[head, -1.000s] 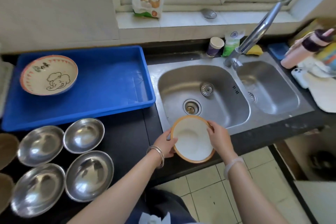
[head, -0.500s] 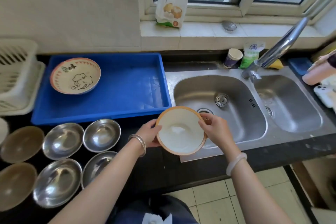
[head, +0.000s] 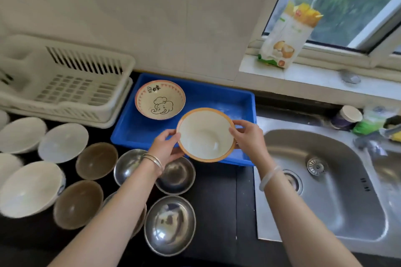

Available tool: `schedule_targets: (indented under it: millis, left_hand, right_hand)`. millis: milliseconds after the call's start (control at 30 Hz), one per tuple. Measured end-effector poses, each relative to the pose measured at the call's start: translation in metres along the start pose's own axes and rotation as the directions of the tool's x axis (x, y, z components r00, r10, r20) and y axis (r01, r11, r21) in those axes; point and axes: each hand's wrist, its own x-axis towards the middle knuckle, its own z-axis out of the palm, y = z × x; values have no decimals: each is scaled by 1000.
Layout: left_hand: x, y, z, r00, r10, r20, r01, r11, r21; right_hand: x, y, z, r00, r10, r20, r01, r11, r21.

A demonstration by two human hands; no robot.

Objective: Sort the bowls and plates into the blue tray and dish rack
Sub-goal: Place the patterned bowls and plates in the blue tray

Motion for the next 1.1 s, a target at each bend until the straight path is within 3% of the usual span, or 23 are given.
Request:
schedule_targets:
  millis: [233,467,667,900,1100]
  left_hand:
    - [45,47,-48,994,95,-55,-102,985,-140]
    - [106,74,-72,985,102,-141,-126,978,-167]
    - [150,72,-81,965,106,-238,-137,984,-117]
    - [175,62,-87,945,139,-297,-120,989,82]
    - [184,56,-88,938,113,-329,-94,993,72]
  right_hand:
    - [62,-56,63,995,-30,98,25,998,58]
    - [119,-84,118,998,28,56,-30,999,40]
    - [149,-82,152,997,52,55,-51,999,-17]
    - [160,-76,169,996,53,71,-45,992,-114]
    - [163,-71,174,995,63,79,-52,989,-136]
